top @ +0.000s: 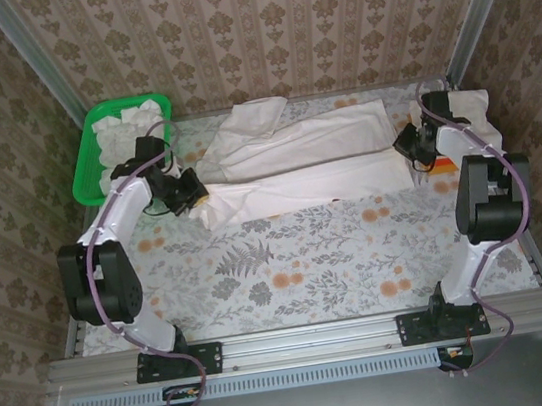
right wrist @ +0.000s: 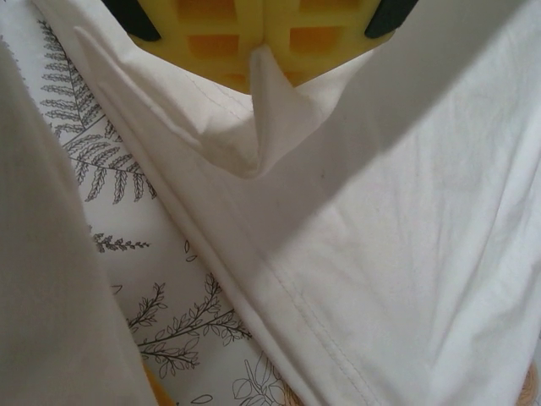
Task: Fold and stack the t-shirts
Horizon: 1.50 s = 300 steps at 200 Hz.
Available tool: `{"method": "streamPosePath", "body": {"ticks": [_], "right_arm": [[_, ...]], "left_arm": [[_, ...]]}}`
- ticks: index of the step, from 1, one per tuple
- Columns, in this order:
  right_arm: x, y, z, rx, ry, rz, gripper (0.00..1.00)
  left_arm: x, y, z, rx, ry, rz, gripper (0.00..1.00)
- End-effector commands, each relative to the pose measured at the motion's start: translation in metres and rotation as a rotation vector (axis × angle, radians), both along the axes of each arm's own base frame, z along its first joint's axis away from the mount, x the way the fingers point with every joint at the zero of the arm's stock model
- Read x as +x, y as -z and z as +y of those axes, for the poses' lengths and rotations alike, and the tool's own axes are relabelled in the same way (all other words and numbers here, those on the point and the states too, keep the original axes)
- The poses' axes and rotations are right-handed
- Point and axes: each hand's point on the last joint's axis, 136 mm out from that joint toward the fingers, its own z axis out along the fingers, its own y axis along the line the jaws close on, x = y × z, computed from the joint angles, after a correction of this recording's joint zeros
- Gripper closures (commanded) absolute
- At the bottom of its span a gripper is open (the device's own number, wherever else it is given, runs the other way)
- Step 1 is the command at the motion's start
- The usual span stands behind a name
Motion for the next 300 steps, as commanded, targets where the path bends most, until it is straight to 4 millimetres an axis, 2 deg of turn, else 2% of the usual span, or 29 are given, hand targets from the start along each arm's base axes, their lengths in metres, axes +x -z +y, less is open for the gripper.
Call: {"method": "streamPosePath", "body": {"ticks": [1,57,124,194,201,210,230,246,269,286,300], "right_arm": [[0.008,0.000,-0.005,-0.021,0.005,0.002,1.00],[0.021,0.002,-0.007,-0.020,0.008,0.002,1.00],[0.030,0.013,-0.010,-0.023,0.006,0.025,1.00],[0.035,0.020,-0.008,-0.004,-0.001,0.028,1.00],[0.036,0.020,-0.006,-0.001,-0.012,0.022,0.96],[0.037,0.016,-0.004,0.005,-0.028,0.007,0.84],[0.041,-0.002,0.006,-0.002,-0.079,-0.054,0.52],[0.041,-0.020,0.015,-0.030,-0.121,-0.106,0.37],[0.033,-0.041,0.030,-0.085,-0.178,-0.167,0.26],[0.025,-0.046,0.045,-0.149,-0.229,-0.186,0.24],[0.020,-0.038,0.064,-0.190,-0.285,-0.178,0.23]], "left_arm": [[0.002,0.000,0.008,0.024,0.002,-0.008,1.00],[0.013,-0.004,0.013,0.031,-0.006,-0.027,1.00],[0.022,0.006,0.015,0.032,-0.003,-0.007,1.00],[0.044,0.012,0.011,0.023,0.000,-0.007,1.00],[0.047,0.013,0.010,0.018,-0.003,-0.009,1.00],[0.052,0.013,0.009,0.009,-0.013,-0.016,0.86],[0.062,0.008,0.002,-0.030,-0.021,-0.040,0.41],[0.067,-0.003,-0.006,-0.051,-0.018,-0.073,0.23],[0.067,-0.022,-0.014,-0.030,-0.003,-0.129,0.05],[0.065,-0.032,-0.030,0.005,0.025,-0.196,0.00],[0.065,-0.027,-0.047,0.018,0.045,-0.215,0.00]]}}
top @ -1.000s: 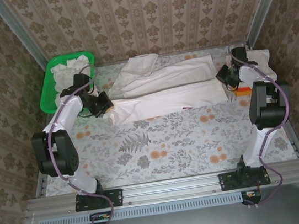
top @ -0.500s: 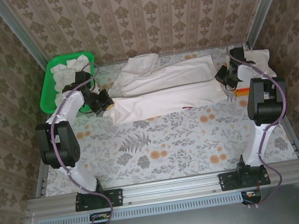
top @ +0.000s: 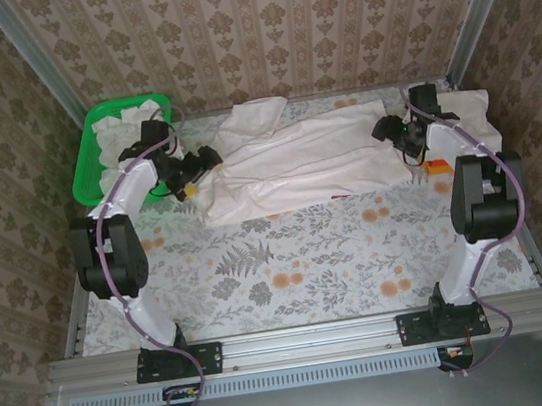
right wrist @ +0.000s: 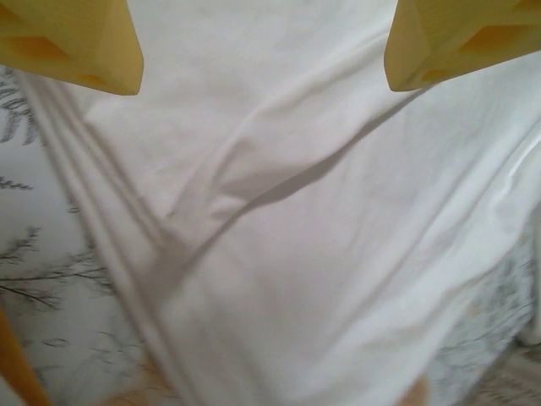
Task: Fold and stack the t-shirts
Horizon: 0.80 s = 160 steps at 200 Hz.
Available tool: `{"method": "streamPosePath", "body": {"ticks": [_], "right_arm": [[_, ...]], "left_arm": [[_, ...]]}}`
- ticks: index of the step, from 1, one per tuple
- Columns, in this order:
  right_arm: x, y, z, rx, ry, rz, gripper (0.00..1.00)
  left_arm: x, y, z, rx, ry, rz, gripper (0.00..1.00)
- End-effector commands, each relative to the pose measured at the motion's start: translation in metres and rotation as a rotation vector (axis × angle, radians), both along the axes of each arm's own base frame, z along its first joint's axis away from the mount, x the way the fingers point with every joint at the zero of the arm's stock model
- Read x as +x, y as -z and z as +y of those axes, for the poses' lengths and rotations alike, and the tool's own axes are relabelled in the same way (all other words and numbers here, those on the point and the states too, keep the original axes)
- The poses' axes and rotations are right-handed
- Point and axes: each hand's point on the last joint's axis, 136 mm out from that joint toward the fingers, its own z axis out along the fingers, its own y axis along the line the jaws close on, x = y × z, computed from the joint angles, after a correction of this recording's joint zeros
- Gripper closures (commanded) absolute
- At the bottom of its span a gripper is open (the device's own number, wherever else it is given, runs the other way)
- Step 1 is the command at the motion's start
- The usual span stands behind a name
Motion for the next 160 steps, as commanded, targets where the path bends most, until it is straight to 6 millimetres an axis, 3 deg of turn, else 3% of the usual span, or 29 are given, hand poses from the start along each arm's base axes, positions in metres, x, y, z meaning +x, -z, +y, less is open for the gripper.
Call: {"method": "streamPosePath", "body": {"ticks": [1,27,50,71,102,160], "right_arm": [[-0.005,-0.008,0.024,-0.103,-0.095,-0.053,0.23],[-0.012,0.023,0.060,-0.092,-0.168,0.031,0.23],[-0.024,0.052,0.072,-0.042,-0.162,0.113,0.23],[-0.040,0.071,0.070,-0.036,-0.148,0.183,0.24],[-0.073,0.093,0.067,-0.037,-0.134,0.288,0.24],[-0.162,0.105,0.061,-0.012,-0.070,0.423,0.27]], "left_arm": [[0.002,-0.025,-0.029,0.016,0.037,-0.120,0.00],[0.009,0.006,-0.065,-0.032,0.054,-0.094,0.00],[0.012,0.033,-0.080,-0.028,0.060,-0.059,0.00],[0.007,0.057,-0.075,0.003,0.051,-0.021,0.00],[-0.020,0.085,-0.060,0.049,0.041,0.043,0.00],[-0.083,0.100,-0.039,0.077,0.031,0.104,0.00]]}}
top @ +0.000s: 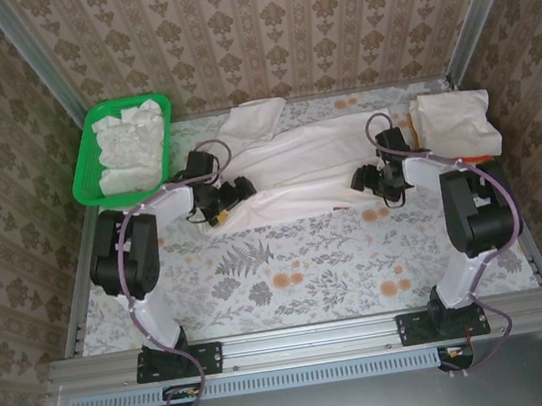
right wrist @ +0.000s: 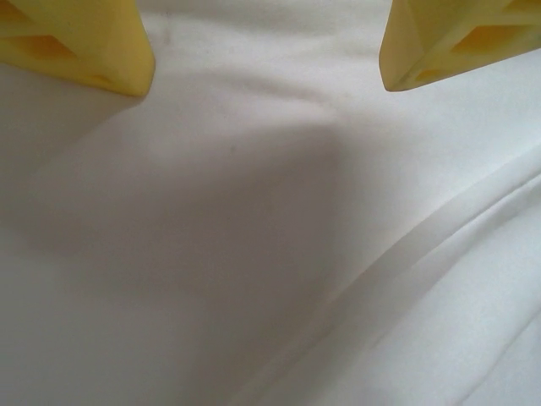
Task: Fold and stack the t-shirts
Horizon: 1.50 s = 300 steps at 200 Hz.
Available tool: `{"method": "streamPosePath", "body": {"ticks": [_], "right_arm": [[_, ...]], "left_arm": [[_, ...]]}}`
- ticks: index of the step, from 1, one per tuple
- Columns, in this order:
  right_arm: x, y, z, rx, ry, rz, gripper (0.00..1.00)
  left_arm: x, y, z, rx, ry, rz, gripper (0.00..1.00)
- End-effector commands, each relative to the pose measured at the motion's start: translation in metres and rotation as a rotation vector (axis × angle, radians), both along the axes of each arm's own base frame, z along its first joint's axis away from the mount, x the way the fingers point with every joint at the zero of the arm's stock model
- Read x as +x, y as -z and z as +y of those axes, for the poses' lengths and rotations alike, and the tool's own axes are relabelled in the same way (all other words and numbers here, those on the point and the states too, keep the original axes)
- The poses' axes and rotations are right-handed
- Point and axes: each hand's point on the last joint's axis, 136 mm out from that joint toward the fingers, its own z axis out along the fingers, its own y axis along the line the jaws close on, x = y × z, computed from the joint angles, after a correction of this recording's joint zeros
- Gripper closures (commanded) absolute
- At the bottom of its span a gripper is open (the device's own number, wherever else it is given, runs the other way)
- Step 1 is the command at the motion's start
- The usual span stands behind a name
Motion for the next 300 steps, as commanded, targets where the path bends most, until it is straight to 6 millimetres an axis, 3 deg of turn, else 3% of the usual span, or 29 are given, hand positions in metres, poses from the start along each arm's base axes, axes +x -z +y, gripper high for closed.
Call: {"method": "streamPosePath", "body": {"ticks": [1,29,57,89,106,121,144,162,195,218,259,296,300], "right_arm": [[-0.061,0.019,-0.007,-0.017,0.053,0.171,0.27],[-0.101,0.018,-0.011,-0.017,0.084,0.205,0.28],[-0.125,0.011,-0.002,0.026,0.081,0.201,0.28],[-0.106,-0.020,0.013,0.083,0.044,0.056,0.28],[-0.093,-0.031,0.020,0.086,0.016,0.021,0.28],[-0.083,-0.037,0.025,0.084,-0.009,0.010,0.28],[-0.070,-0.045,0.030,0.081,-0.038,-0.008,0.28],[-0.065,-0.037,0.031,0.071,-0.048,0.018,0.27],[-0.061,-0.036,0.033,0.079,-0.048,0.016,0.27],[-0.063,-0.034,0.033,0.078,-0.048,0.022,0.27],[-0.065,-0.033,0.031,0.067,-0.049,0.023,0.27],[-0.062,-0.035,0.032,0.070,-0.049,0.013,0.27],[-0.061,-0.035,0.032,0.071,-0.049,0.011,0.27]], "left_arm": [[-0.028,0.008,0.012,0.036,-0.024,0.049,0.00],[-0.052,0.004,0.018,0.054,-0.017,0.061,0.00],[-0.066,-0.020,0.031,0.137,-0.044,0.011,0.00],[-0.069,-0.059,0.067,0.264,-0.186,-0.096,0.00],[-0.076,-0.059,0.080,0.249,-0.267,-0.079,0.04],[-0.078,-0.051,0.082,0.201,-0.316,-0.059,0.13],[-0.083,-0.035,0.077,0.114,-0.363,0.002,0.24],[-0.087,-0.023,0.068,0.061,-0.386,0.044,0.29],[-0.089,-0.003,0.064,0.061,-0.406,0.103,0.48],[-0.085,0.000,0.064,0.084,-0.393,0.109,0.60],[-0.079,-0.014,0.064,0.106,-0.368,0.081,0.96],[-0.069,-0.040,0.050,0.199,-0.275,0.024,1.00],[-0.070,-0.042,0.041,0.208,-0.240,0.017,1.00]]}}
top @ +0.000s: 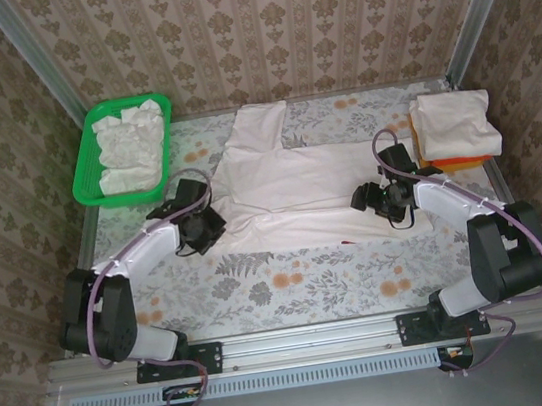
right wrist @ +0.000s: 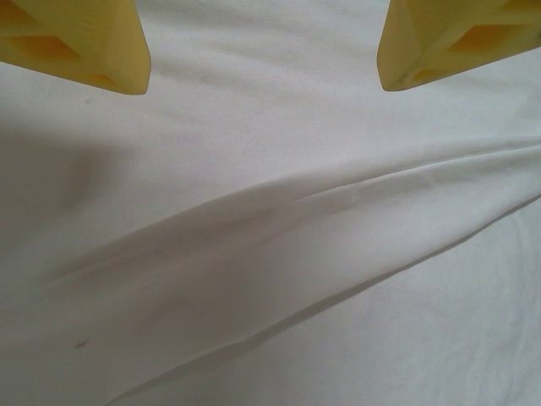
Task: Fold and stack the t-shirts
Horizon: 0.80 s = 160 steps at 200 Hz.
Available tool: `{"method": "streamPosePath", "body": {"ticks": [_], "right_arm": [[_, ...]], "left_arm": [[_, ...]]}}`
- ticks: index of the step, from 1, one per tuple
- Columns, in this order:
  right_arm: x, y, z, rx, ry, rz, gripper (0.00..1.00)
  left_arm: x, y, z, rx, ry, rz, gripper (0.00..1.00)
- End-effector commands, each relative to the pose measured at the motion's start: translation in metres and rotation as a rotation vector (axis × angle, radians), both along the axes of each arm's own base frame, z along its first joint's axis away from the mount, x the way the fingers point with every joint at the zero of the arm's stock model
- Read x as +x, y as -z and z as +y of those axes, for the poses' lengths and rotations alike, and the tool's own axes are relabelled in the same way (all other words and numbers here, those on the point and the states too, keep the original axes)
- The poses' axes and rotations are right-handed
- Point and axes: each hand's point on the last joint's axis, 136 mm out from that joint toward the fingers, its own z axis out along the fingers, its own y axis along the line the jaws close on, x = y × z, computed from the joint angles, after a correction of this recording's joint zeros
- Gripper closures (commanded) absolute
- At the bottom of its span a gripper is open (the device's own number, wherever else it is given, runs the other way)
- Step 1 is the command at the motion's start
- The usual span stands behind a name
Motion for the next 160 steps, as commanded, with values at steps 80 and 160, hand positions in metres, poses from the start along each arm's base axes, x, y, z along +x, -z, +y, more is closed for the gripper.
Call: {"method": "streamPosePath", "body": {"ticks": [80,160], "right_arm": [[0.004,0.000,0.005,0.012,-0.018,-0.008,0.27],[0.004,0.004,0.004,0.006,-0.015,0.001,0.27]], "left_arm": [[0.048,-0.020,-0.089,0.135,0.322,-0.035,1.00],[0.072,-0.016,-0.156,0.098,0.541,-0.048,0.93]]}}
